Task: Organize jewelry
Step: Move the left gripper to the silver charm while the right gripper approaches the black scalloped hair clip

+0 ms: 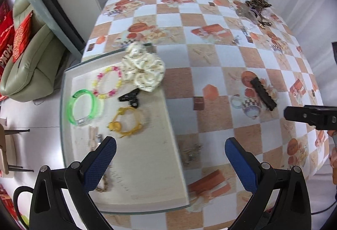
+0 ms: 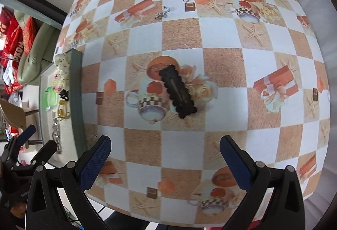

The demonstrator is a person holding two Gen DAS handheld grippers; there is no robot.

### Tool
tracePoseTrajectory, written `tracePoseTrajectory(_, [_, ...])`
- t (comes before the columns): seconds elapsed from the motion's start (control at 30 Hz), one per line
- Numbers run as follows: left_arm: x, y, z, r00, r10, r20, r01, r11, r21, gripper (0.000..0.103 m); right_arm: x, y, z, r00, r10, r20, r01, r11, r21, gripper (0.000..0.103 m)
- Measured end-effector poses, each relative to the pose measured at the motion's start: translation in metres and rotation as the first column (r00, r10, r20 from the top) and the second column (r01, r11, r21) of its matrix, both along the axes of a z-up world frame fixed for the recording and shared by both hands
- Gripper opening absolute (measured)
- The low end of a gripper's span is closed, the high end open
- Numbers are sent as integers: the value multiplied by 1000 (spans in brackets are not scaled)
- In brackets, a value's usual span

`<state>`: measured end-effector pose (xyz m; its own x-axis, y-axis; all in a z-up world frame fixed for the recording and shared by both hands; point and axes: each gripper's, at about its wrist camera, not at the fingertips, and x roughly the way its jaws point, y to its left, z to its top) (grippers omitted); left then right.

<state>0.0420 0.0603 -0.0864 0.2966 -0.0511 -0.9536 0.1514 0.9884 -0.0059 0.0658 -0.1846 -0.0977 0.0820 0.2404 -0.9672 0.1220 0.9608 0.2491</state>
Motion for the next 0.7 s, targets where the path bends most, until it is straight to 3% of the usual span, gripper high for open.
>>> tracePoseTrajectory(0.5, [7,-72,-16,998,-25,-61,23,999,-36,103,41,-39,0,1000,18,15,-19,1000,15,103])
tracePoseTrajectory(0.7, [29,-75,-13,999,4,-33,-5,1000,-26,103,43,-44,-11,998,55,5,-55,998,6,97])
